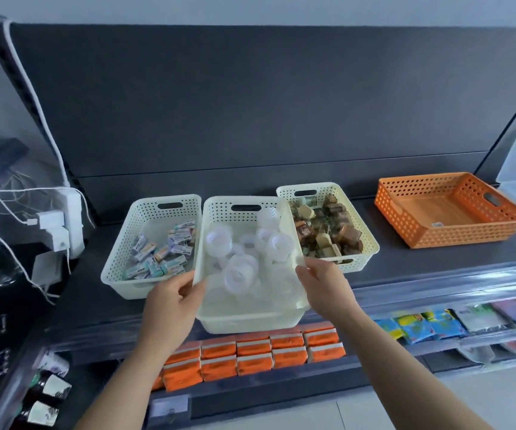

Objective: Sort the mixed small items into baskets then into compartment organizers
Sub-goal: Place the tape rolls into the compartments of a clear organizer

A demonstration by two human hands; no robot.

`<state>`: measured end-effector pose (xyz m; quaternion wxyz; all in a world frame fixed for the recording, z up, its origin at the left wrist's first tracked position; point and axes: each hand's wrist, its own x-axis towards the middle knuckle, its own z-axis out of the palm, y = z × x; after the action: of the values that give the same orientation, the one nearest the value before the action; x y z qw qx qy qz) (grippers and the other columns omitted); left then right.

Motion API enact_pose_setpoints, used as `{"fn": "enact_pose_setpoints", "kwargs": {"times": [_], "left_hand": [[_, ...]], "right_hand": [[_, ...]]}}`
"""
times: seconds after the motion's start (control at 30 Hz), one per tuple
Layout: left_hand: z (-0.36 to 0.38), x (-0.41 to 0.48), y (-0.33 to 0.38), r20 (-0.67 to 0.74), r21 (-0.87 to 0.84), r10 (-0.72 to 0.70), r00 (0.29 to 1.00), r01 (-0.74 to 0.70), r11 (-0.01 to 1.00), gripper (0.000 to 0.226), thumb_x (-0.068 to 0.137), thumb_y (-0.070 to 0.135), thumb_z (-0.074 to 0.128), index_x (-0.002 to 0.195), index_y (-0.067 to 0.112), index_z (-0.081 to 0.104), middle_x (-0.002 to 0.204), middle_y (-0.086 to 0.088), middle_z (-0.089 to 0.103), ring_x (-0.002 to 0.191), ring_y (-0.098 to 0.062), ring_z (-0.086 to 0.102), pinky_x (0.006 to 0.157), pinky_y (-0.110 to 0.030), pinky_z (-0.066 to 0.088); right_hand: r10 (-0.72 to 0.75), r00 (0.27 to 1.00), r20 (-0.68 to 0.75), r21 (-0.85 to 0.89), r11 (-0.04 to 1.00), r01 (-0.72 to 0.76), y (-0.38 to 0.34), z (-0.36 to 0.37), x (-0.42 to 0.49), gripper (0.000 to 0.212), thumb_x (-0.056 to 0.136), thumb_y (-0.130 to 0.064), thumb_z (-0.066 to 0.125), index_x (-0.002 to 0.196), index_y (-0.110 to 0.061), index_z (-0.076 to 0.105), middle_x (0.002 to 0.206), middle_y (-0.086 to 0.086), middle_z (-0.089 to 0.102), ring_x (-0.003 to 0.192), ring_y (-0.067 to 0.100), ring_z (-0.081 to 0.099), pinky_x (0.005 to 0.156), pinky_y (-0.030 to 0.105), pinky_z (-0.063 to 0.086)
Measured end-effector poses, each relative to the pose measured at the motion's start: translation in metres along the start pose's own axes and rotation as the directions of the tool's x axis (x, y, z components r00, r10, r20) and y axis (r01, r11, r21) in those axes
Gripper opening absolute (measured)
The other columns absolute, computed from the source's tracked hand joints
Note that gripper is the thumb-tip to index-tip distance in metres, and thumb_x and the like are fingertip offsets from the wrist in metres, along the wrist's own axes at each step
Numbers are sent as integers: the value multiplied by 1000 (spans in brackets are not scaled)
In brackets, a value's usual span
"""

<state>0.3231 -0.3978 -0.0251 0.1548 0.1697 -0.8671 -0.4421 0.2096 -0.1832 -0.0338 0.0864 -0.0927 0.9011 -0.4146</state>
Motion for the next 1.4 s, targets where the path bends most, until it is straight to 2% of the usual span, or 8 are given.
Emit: {"fn": "enact_pose_setpoints", "kwargs": {"times": [0.17,0.33,0.47,0.63,0.77,1.07,1.2,1.4], "left_hand": [[-4,11,48,-28,-83,124,992,-126,989,13,90,28,60,85,33,71,71,-11,68,68,-33,59,57,-42,47],[35,29,105,45,-213,208,977,-194,958,22,90,19,62,102,35,70,83,27,70,78,3,66,61,-10,51],[91,37,151,146,-282,280,949,-231,931,22,90,19,63,98,37,71,80,23,72,76,3,67,60,-13,54],[184,35,208,301,-349,375,877,-265,899,27,88,16,65,84,42,68,77,19,73,73,-3,69,66,-28,59],[271,24,261,376,-395,428,822,-276,876,31,89,16,65,79,45,65,76,25,71,74,4,67,66,-18,56],[461,-9,384,491,-533,459,740,-161,830,30,87,9,65,79,38,68,76,27,70,75,8,66,63,-8,51],[533,-8,426,545,-542,431,719,-89,836,25,89,14,64,89,38,68,85,20,73,79,1,69,64,-18,55],[641,16,485,616,-528,390,684,-9,849,21,89,13,64,95,30,72,87,13,75,82,-6,71,71,-25,55]], "right_hand": [[-66,985,-157,89,993,81,-17,-50,-17,33,95,-25,44,64,-17,50,53,-5,47,51,12,40,54,30,31],[3,948,-319,131,990,41,4,-114,-30,30,95,-28,44,72,-17,60,56,-4,55,53,14,47,56,34,38],[97,896,-434,146,989,-36,44,-167,-41,31,95,-29,46,70,-23,64,54,-8,55,50,9,45,56,31,37],[229,820,-525,188,971,-150,114,-235,-57,28,95,-31,46,84,-20,69,72,5,68,70,29,62,68,44,52],[290,739,-608,196,957,-214,180,-302,-70,28,93,-28,48,80,-11,66,66,8,64,60,22,58,66,43,51],[387,619,-683,250,921,-300,313,-460,-85,29,93,-26,51,69,-30,68,58,-9,63,57,13,56,63,37,48],[419,574,-704,258,903,-343,359,-513,-77,24,93,-26,51,83,-16,70,70,3,68,70,25,63,69,41,52],[452,547,-705,274,885,-378,427,-588,-41,27,94,-26,49,80,-15,70,69,4,67,67,23,60,65,38,50]]}}
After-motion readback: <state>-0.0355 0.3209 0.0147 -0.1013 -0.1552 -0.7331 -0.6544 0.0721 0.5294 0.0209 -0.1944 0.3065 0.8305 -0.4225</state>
